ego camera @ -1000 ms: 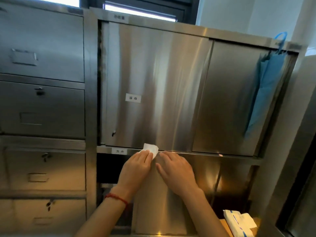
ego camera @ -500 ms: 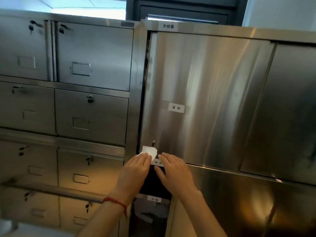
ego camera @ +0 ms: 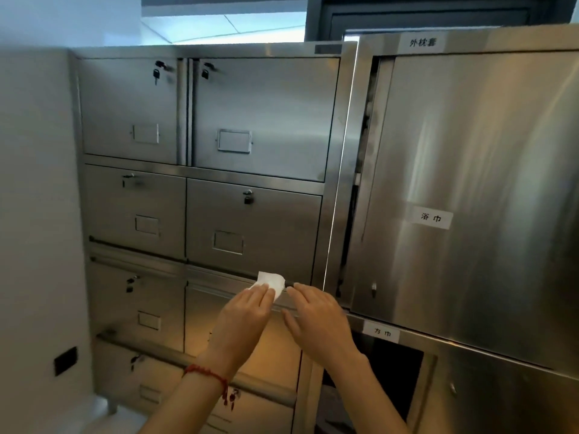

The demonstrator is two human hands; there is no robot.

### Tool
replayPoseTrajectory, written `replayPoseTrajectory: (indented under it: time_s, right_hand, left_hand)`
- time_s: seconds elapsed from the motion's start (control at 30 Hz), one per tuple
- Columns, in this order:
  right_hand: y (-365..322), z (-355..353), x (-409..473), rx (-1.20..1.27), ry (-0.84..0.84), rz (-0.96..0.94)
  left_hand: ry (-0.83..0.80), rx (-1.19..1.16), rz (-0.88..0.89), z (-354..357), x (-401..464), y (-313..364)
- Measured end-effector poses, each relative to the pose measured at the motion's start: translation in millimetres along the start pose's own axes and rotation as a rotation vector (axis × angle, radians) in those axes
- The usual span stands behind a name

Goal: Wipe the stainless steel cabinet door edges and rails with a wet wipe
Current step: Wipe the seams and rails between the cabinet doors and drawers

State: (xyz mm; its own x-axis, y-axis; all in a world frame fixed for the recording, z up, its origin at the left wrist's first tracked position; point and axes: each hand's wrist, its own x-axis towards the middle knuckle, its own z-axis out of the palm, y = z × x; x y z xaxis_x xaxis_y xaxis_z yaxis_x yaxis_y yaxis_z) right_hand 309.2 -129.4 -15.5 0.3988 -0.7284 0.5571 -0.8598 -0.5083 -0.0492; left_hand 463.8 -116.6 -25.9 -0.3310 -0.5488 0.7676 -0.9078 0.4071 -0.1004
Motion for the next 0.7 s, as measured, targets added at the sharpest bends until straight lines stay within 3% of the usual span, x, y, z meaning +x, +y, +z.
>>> replayPoseTrajectory:
  time_s: [0.7]
  right_hand:
    - [-43,124,188,0.053,-0.045,-0.271]
  left_hand:
    - [-0.019,0.213,-0.188,62,23,-182]
